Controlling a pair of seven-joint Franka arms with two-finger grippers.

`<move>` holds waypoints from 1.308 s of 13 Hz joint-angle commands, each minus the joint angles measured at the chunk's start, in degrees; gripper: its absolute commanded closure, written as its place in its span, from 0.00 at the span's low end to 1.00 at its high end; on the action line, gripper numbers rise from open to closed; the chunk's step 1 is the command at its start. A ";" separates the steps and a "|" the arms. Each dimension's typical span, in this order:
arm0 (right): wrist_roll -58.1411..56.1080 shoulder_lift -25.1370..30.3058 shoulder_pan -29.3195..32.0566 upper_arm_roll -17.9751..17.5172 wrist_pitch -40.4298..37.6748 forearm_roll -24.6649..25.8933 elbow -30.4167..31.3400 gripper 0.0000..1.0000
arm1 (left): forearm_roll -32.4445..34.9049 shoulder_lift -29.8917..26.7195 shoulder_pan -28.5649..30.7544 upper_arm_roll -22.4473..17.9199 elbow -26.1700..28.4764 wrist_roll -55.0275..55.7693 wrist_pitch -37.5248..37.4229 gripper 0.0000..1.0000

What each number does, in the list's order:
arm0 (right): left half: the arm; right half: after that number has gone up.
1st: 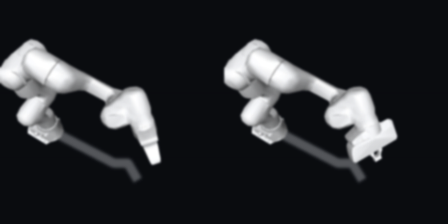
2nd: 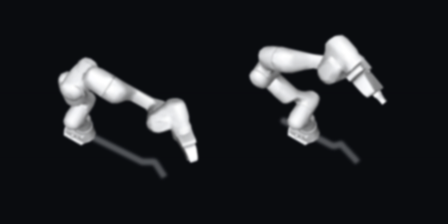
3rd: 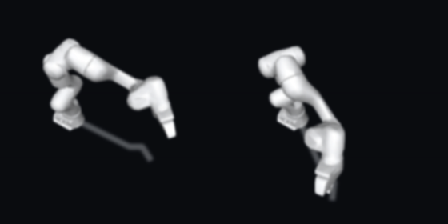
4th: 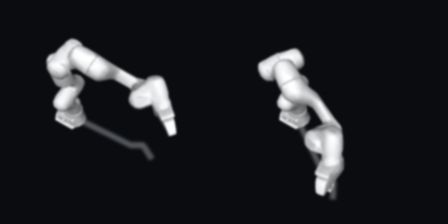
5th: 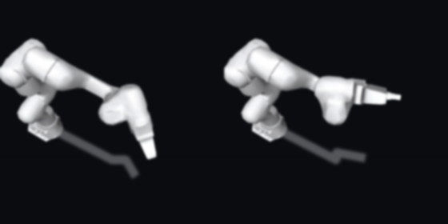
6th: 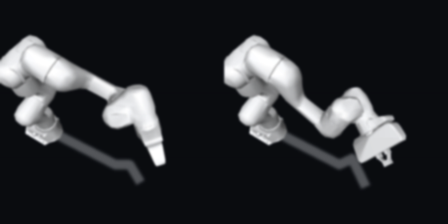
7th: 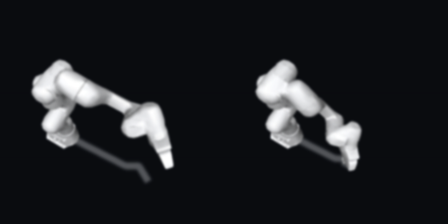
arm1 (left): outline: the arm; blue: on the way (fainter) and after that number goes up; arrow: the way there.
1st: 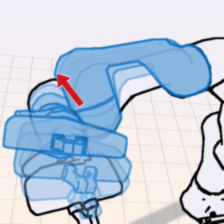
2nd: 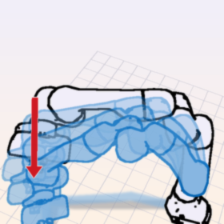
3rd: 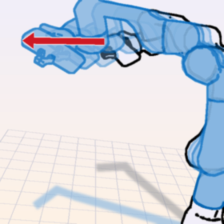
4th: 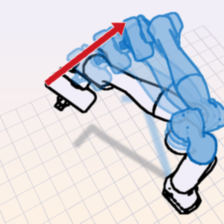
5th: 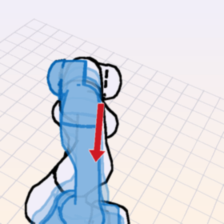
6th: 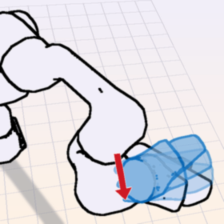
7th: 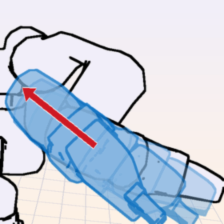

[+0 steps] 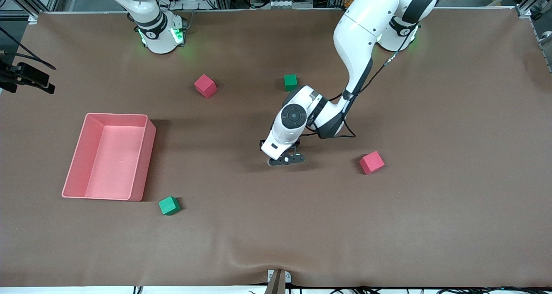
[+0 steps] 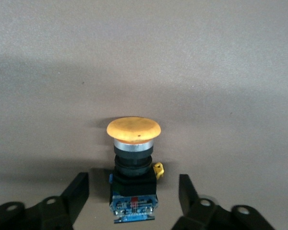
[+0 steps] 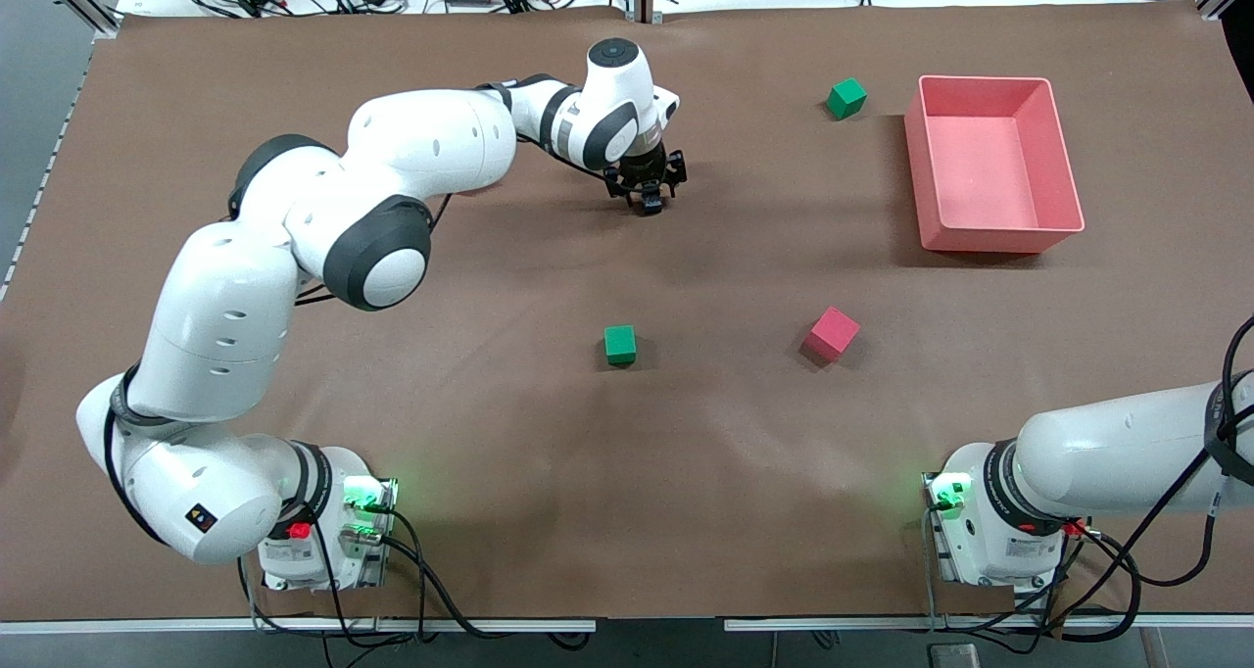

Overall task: Place and upright button with both arms
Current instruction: 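Lower the left gripper over the button and close on its base, then lift the button with the left gripper and turn it cap up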

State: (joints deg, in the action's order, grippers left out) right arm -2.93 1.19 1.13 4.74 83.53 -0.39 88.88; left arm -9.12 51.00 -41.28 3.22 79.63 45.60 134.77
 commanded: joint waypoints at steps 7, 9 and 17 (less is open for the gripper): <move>0.56 -0.66 -0.51 -0.44 -4.60 -0.23 -1.86 0.00 | 0.15 0.50 -0.90 -1.29 -1.41 1.51 0.23 0.93; 0.56 -0.66 -1.57 -0.35 -4.87 0.21 -1.86 0.00 | 0.24 -0.46 -1.86 -1.81 -1.50 2.73 0.23 1.00; 0.47 -0.75 -1.40 -0.26 -2.84 0.38 -1.78 0.00 | 18.80 -4.25 -8.18 -2.95 0.17 29.21 -3.80 1.00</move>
State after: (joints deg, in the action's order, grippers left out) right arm -2.62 1.02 -0.11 4.28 81.06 -0.36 88.60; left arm 1.53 48.75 -45.12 1.89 78.07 62.92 133.04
